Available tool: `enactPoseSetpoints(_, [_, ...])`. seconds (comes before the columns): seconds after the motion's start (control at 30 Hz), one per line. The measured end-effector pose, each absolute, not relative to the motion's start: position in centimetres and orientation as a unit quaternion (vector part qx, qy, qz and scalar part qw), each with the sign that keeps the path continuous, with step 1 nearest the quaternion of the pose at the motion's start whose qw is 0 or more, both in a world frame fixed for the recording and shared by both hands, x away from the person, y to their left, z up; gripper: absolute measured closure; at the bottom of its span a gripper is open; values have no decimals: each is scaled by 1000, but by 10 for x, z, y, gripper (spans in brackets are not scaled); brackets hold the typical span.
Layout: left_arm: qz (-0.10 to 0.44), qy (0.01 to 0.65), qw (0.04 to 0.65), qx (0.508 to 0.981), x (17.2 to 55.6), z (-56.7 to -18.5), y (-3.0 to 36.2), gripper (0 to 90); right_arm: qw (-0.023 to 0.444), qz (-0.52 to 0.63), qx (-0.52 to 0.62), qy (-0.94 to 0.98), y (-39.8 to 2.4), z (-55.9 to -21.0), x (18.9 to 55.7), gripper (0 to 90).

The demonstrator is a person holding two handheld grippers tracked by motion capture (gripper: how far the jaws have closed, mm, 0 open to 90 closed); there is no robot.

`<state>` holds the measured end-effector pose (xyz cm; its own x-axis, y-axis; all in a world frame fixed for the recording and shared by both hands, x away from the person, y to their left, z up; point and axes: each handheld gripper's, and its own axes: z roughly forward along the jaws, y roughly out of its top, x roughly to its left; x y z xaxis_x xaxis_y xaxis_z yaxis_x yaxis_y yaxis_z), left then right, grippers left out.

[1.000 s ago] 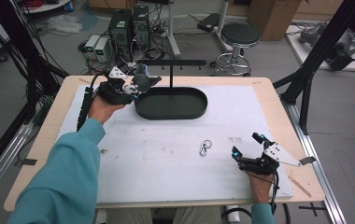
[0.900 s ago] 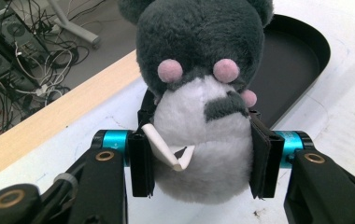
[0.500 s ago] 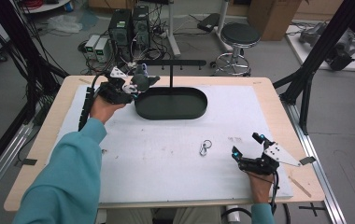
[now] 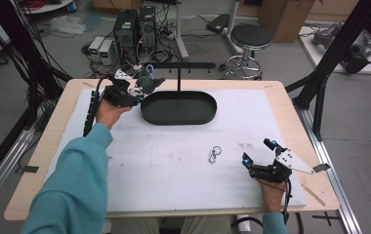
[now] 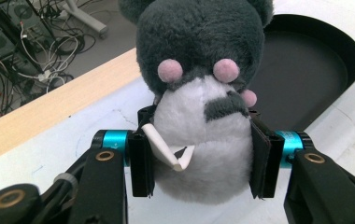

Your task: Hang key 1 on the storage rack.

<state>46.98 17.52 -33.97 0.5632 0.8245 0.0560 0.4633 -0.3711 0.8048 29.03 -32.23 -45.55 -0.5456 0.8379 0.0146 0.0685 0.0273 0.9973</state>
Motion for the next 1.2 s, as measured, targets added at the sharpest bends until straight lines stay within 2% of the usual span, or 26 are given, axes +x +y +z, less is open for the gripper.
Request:
enactPoseSetpoints(0.8, [236, 427, 395, 778, 482, -351, 182, 498, 318, 601, 355, 642, -322, -455, 290, 7])
enactPoseSetpoints(0.83, [235, 422, 402, 777, 482, -351, 182, 483, 318, 601, 355, 642, -322, -455, 290, 7])
enactPoseSetpoints(0.87, [230, 408, 418, 778, 482, -351, 183, 370, 320, 602, 352, 642, -322, -455, 290, 7])
enactPoseSetpoints(0.9, [232, 402, 424, 777, 482, -351, 183, 311, 322, 601, 351, 642, -322, -455, 290, 7])
enactPoseSetpoints(0.97, [229, 398, 442, 770, 482, -349, 185, 282, 322, 601, 351, 642, -322, -455, 290, 7])
enactPoseSetpoints(1.03, [224, 396, 453, 767, 482, -348, 186, 155, 321, 601, 351, 642, -322, -455, 290, 7])
enactPoseSetpoints(1.07, [224, 393, 456, 767, 481, -348, 187, 126, 320, 602, 351, 642, -322, -456, 290, 7])
enactPoseSetpoints(1.1, [224, 388, 462, 765, 480, -347, 187, 40, 320, 601, 353, 642, -322, -455, 290, 7])
enactPoseSetpoints(1.2, [229, 377, 480, 758, 477, -344, 190, 17, 319, 601, 354, 642, -322, -455, 290, 7])
